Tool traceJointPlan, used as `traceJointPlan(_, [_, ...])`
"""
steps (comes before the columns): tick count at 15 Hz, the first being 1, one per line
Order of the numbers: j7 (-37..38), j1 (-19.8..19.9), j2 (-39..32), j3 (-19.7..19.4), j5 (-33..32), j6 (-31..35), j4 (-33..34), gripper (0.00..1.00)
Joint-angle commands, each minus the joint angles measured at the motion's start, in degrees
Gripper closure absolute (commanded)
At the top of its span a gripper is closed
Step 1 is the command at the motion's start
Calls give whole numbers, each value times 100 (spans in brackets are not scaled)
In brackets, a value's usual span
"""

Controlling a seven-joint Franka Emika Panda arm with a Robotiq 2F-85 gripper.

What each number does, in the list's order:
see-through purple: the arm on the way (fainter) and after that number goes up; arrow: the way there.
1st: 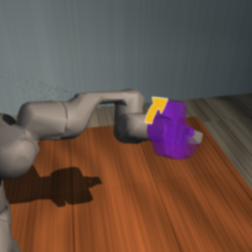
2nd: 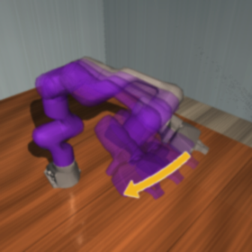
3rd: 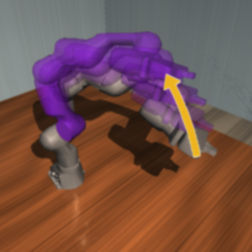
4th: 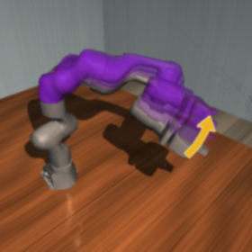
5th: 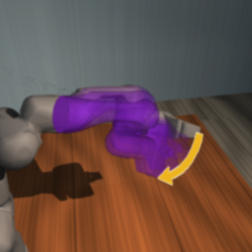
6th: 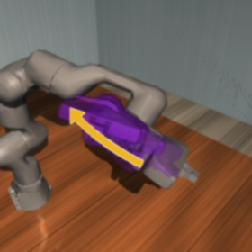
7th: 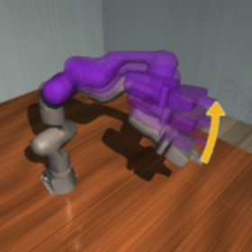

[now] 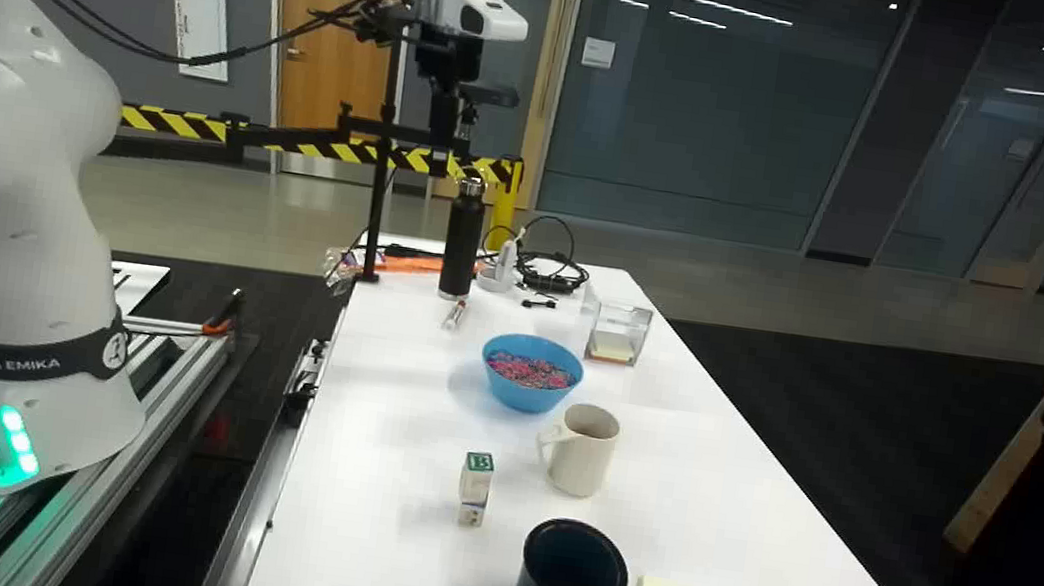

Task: Pour the contents of the white cu into the blue bowl

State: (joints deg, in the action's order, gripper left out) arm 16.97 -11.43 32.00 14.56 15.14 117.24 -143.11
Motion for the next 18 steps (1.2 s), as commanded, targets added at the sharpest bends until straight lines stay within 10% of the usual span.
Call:
traceJointPlan(1, [6,-11,-2,-12,-10,-13,10,0])
traceJointPlan(18, [735,1730,-1304,-952,-517,1460,285,0])
